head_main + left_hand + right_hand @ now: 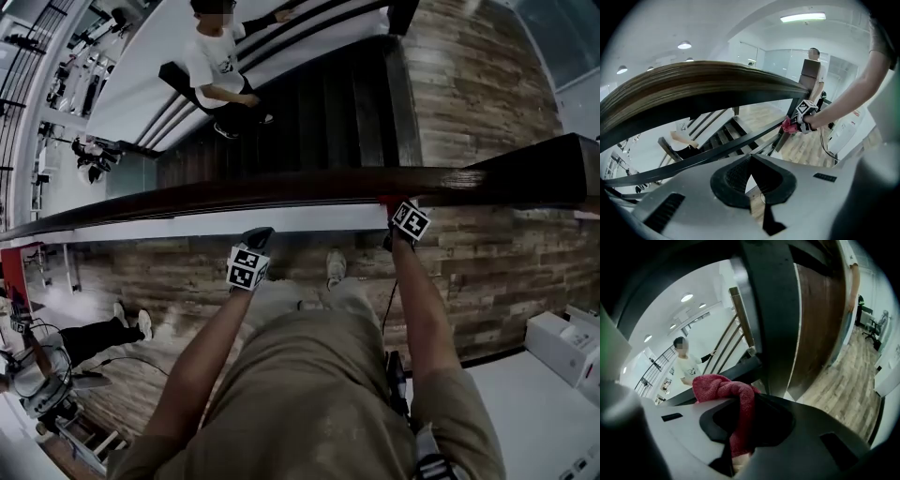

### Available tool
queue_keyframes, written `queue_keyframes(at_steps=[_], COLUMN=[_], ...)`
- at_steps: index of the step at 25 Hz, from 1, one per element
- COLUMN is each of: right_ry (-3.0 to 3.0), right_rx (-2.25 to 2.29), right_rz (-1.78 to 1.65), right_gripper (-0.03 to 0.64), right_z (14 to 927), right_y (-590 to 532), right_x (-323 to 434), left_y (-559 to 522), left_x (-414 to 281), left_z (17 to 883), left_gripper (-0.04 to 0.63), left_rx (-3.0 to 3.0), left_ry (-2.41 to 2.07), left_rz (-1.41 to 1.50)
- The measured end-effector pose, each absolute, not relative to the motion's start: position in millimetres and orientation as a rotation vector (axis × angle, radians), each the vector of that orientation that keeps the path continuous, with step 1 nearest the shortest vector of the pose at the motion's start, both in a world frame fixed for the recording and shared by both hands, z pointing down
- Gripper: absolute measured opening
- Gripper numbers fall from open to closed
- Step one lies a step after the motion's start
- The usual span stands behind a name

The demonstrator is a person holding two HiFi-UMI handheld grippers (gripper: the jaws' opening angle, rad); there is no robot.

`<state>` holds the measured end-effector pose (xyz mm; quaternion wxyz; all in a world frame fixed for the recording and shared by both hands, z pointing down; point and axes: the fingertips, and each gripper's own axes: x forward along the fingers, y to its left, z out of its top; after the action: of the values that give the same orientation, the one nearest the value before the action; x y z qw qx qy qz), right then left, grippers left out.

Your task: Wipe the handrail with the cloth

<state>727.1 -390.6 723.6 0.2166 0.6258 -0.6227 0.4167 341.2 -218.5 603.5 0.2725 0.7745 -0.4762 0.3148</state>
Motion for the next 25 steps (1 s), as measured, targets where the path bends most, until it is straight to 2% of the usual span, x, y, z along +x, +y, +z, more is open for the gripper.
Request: queue_keyframes(at_steps=[7, 12, 17, 25], right_ry=[-1.717, -1.829, -2.056, -2.309], right_rx=[1.861, 1.725, 1.345, 0.703], right_rz=[1.183, 1.092, 0.952, 0.628], right_gripper=[0.072, 0.072, 0.072, 0.072], right_z=[715.3, 713.9, 715.4, 694.3], right_y=[-401.3, -379.7, -351.1, -272.7], right_x=[777.8, 744.0, 625.8, 346.8], left_y=[-209.6, -189.7, -165.2, -102.6], left_x=[340.9, 293.8, 227.2, 64.1], left_z=[607.7, 611.2, 609.5, 610.0], left_gripper=[0.015, 0.015, 0.015, 0.015], left_rx=[2.024, 1.896, 1.808, 1.667], left_ry=[-1.301, -1.386, -1.467, -1.655], left_rz=[0.863, 0.793, 0.798, 0.708])
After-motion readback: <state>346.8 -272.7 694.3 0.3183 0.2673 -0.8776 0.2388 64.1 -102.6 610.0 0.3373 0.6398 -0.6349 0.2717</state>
